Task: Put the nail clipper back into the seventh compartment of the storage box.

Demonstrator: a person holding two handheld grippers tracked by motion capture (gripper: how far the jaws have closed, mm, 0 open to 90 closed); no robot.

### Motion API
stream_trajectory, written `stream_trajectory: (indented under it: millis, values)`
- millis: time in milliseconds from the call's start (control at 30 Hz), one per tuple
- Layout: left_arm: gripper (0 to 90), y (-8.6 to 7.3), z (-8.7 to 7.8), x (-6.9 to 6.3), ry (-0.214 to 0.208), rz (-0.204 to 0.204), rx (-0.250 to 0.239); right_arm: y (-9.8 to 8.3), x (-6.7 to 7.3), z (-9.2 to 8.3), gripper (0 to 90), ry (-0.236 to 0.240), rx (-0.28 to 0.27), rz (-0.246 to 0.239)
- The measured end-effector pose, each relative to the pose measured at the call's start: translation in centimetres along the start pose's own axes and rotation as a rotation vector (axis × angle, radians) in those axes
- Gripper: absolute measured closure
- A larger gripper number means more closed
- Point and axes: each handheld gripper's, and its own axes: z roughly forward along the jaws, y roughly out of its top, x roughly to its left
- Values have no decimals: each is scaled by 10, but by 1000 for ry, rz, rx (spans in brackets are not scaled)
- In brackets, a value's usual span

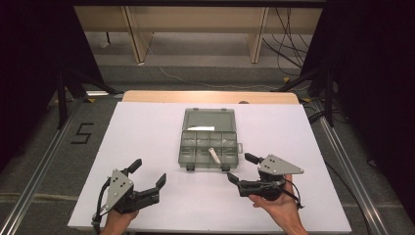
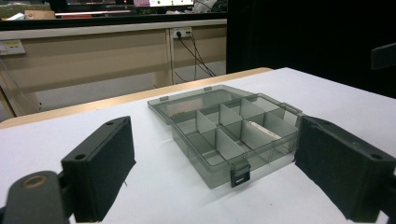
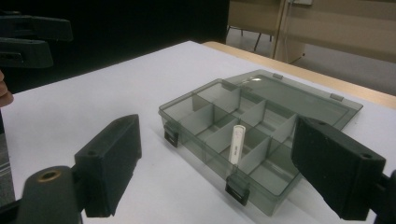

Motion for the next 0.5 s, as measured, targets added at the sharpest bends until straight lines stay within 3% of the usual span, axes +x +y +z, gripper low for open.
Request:
stream_trajectory:
  millis: [333, 500]
  values:
    - [116, 0, -1, 0, 4, 1, 7, -9, 0, -8, 163, -10, -32, 19]
    - [117, 0, 0, 0, 4, 2, 8, -10, 2, -13, 160, -17, -23, 23]
